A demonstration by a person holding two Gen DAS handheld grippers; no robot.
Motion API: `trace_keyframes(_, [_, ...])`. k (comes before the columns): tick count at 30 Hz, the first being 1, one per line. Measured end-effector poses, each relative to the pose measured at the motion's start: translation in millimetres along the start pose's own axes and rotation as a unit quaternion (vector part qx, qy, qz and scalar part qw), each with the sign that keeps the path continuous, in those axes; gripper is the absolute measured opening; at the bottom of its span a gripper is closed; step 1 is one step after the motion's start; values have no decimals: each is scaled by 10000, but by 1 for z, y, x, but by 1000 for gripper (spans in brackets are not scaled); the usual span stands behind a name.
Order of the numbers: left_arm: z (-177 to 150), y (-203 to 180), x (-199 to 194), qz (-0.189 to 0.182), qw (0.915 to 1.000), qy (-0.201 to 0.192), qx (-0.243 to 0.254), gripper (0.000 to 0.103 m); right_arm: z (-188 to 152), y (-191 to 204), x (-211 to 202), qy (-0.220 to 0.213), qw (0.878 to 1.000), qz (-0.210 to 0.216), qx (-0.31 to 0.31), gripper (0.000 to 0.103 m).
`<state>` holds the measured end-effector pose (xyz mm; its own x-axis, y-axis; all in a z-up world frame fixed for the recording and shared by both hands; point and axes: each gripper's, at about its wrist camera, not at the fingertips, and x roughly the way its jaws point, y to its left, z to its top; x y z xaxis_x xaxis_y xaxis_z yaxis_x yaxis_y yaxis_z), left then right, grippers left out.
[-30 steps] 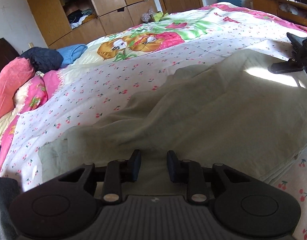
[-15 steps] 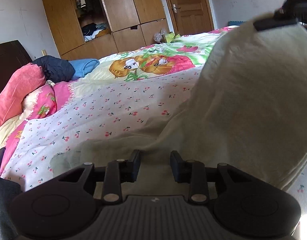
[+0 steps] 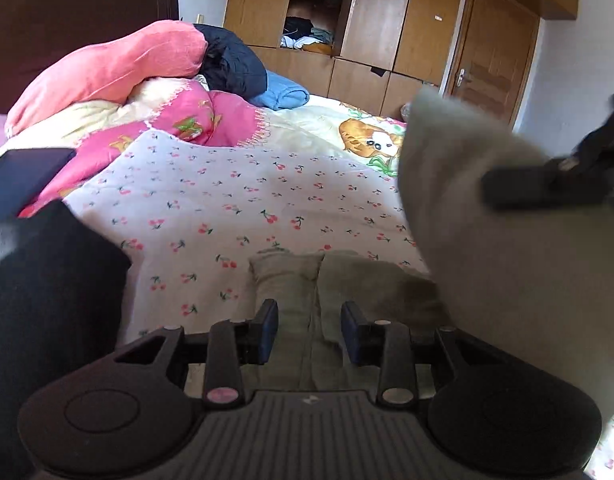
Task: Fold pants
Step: 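Lay the pant leg onto the pants and open the right gripper, then grasp the folded pants edge with both grippers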
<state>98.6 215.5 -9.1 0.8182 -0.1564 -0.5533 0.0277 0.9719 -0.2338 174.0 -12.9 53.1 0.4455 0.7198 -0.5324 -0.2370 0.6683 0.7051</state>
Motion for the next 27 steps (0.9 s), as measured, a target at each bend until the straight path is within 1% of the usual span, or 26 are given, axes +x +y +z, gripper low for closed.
trace_keyframes(1, [-6, 7, -9, -94, 9998, 15, -149, 48, -7, 2, 14, 54, 9999, -147, -26, 4])
trace_keyframes(4, [-23, 19, -33, -359, 9983, -43, -446, 48, -18, 5, 46, 64, 9993, -382, 9, 4])
trace_keyframes(8, [-34, 22, -55, -556, 9974, -173, -421, 49, -21, 4, 69, -35, 9979, -617, 209, 4])
trace_keyframes(9, [-35, 22, -58, -645, 9967, -183, -461, 51, -21, 6, 73, -60, 9975, -686, 179, 4])
trace_keyframes(10, [-37, 23, -60, -756, 9955, -170, -538, 52, -21, 8, 76, -45, 9973, -715, 156, 8])
trace_keyframes(11, [-38, 24, -62, -845, 9945, -157, -607, 52, -23, 10, 78, 8, 9974, -704, 131, 8])
trace_keyframes(12, [-40, 23, -63, -859, 9943, -166, -616, 52, -25, 12, 80, 91, 9975, -692, 74, 11])
trace_keyframes(14, [-41, 22, -66, -776, 9952, -211, -562, 52, -25, 14, 80, 79, 9981, -616, 23, 15])
trace_keyframes(16, [-42, 23, -71, -748, 9949, -265, -617, 53, -22, 12, 79, 34, 9986, -505, 172, 22])
trace_keyframes(19, [-42, 25, -81, -808, 9923, -365, -869, 54, -17, 10, 80, 76, 9987, -209, 449, 23])
trace_keyframes(21, [-43, 23, -84, -780, 9924, -406, -855, 55, -16, 13, 80, 132, 9983, -111, 563, 23])
trace_keyframes(23, [-44, 21, -86, -672, 9939, -429, -761, 55, -15, 17, 75, 61, 9988, -81, 484, 23])
trace_keyframes(25, [-47, 23, -91, -441, 9953, -535, -679, 55, -13, 21, 69, -93, 9995, -231, 208, 25])
trace_keyframes(26, [-47, 27, -95, -245, 9951, -595, -747, 56, -12, 23, 68, -102, 9994, -303, 97, 25])
trace_keyframes(27, [-47, 35, -99, -99, 9938, -603, -933, 56, -11, 24, 67, -93, 9995, -309, 48, 25])
